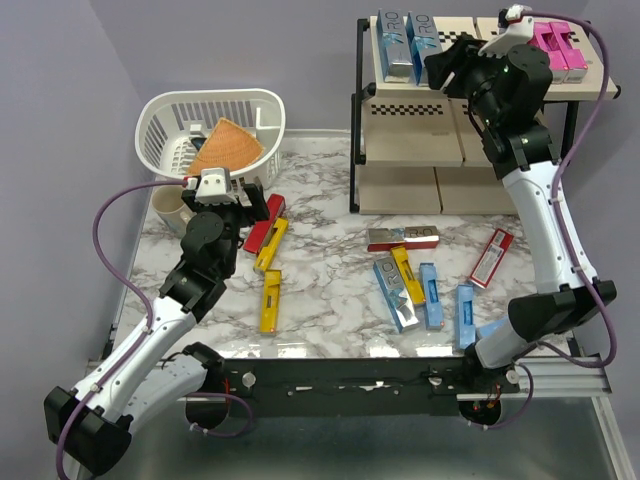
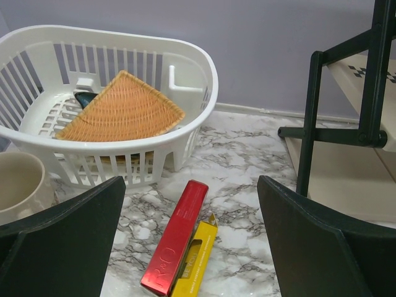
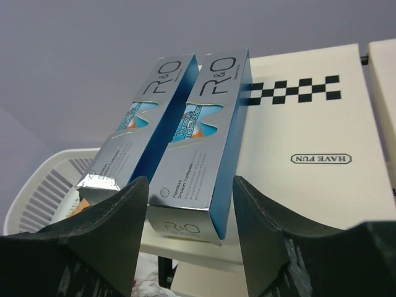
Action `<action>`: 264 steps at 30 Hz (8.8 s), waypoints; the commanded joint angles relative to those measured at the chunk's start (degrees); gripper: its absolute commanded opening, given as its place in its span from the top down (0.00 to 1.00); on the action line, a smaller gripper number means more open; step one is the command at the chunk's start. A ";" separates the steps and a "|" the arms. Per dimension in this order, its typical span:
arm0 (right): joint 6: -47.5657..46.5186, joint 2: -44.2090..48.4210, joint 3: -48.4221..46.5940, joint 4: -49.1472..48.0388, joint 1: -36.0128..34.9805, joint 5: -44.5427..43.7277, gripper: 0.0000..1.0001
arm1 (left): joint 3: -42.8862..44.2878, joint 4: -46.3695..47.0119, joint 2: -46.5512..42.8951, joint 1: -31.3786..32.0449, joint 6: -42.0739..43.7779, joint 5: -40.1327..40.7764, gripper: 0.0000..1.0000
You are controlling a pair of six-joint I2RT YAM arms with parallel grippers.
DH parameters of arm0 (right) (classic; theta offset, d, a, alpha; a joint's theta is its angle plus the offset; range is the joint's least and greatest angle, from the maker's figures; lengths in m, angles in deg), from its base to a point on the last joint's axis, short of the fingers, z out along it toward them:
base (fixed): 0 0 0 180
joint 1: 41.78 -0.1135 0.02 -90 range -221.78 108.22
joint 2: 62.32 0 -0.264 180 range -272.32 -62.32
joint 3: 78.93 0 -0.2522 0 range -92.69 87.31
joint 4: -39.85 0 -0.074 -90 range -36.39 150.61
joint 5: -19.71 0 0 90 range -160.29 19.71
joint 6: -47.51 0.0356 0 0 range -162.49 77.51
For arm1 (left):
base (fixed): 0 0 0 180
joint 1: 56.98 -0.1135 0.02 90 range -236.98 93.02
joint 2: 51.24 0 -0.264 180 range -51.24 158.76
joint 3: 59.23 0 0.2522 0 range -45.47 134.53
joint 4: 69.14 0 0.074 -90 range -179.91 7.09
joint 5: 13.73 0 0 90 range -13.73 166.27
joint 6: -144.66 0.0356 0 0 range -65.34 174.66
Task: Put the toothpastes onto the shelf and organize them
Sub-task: Place the toothpaste on the shelf, then move the toothpaste to the center of the board, then pick up the toothpaste from the center of the board, then place the toothpaste on the shelf.
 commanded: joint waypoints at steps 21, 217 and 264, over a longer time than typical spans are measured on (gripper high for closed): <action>5.32 -9.01 -7.93 0.93 1.90 12.34 0.51 | 1.46 0.51 0.66 0.00 -0.16 -1.46 0.01; -20.70 -9.46 -19.71 20.17 1.37 -7.34 0.36 | 2.87 -1.51 3.91 0.96 1.16 -7.35 0.01; -15.42 -3.92 -6.88 6.91 1.72 -2.25 0.55 | 2.96 -1.60 4.09 0.96 0.81 -8.76 0.01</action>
